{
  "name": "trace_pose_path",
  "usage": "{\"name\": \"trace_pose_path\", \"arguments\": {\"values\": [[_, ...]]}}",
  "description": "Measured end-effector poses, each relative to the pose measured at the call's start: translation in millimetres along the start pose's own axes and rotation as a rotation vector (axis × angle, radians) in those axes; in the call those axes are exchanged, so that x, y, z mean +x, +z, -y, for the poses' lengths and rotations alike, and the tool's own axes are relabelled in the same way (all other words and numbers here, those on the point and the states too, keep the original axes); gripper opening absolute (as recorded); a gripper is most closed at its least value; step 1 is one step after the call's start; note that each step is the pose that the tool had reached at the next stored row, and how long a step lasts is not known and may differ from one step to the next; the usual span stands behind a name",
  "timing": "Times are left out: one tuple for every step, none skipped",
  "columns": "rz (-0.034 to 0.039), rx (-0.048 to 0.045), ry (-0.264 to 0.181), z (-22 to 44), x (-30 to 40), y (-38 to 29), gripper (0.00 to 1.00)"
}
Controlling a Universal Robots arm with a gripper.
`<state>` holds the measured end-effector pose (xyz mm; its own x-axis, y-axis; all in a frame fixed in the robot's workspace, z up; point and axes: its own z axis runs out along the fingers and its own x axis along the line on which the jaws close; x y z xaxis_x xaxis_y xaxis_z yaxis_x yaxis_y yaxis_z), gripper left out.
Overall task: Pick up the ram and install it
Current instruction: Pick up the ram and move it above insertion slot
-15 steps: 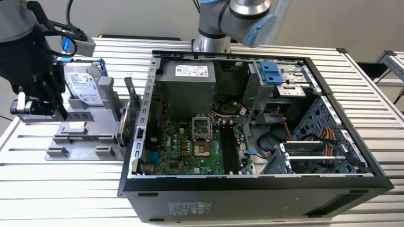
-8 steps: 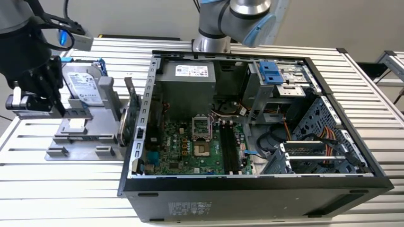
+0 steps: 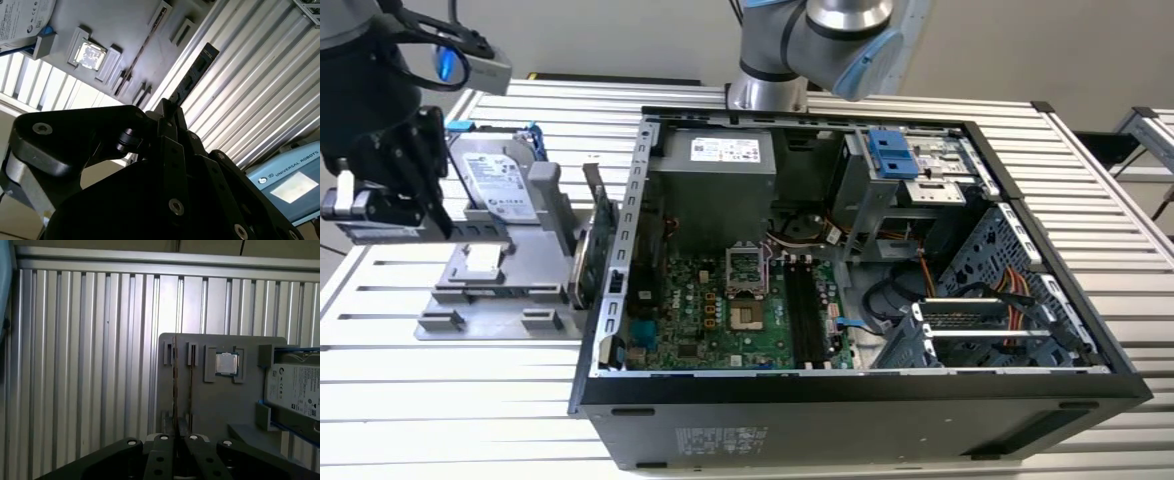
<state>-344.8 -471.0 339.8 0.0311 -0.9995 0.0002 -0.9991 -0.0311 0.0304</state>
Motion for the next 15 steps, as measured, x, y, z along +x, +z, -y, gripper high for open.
{"name": "trace_pose_path", "arguments": {"values": [[-0.0001, 0.0, 0.0, 0.0, 0.0, -1.5, 0.0], [-0.0001, -0.0001, 0.0, -0.1, 0.0, -2.9, 0.0], [0.0, 0.0, 0.0, -0.1, 0.0, -4.3, 0.0], [-0.0001, -0.0001, 0.0, -0.2, 0.0, -5.8, 0.0], [-0.0001, -0.0001, 0.0, -0.2, 0.0, -7.3, 0.0], [-0.0002, -0.0002, 0.0, -0.3, 0.0, -8.6, 0.0], [-0.0002, -0.0002, 0.0, -0.3, 0.0, -10.0, 0.0], [-0.0001, -0.0001, 0.0, -0.3, 0.0, -11.2, 0.0], [-0.0001, 0.0, 0.0, -0.4, 0.0, -12.6, 0.0], [-0.0001, -0.0001, 0.0, -0.4, 0.0, -13.9, 0.0], [-0.0001, -0.0001, 0.0, -0.5, 0.0, -15.1, 0.0], [-0.0001, -0.0001, 0.0, -0.5, 0.0, -16.4, 0.0], [-0.0001, 0.0, 0.0, -0.5, 0.0, -17.7, 0.0], [-0.0001, -0.0001, 0.0, -0.6, 0.0, -19.1, 0.0], [-0.0001, -0.0001, 0.0, -0.6, 0.0, -20.5, 0.0]]}}
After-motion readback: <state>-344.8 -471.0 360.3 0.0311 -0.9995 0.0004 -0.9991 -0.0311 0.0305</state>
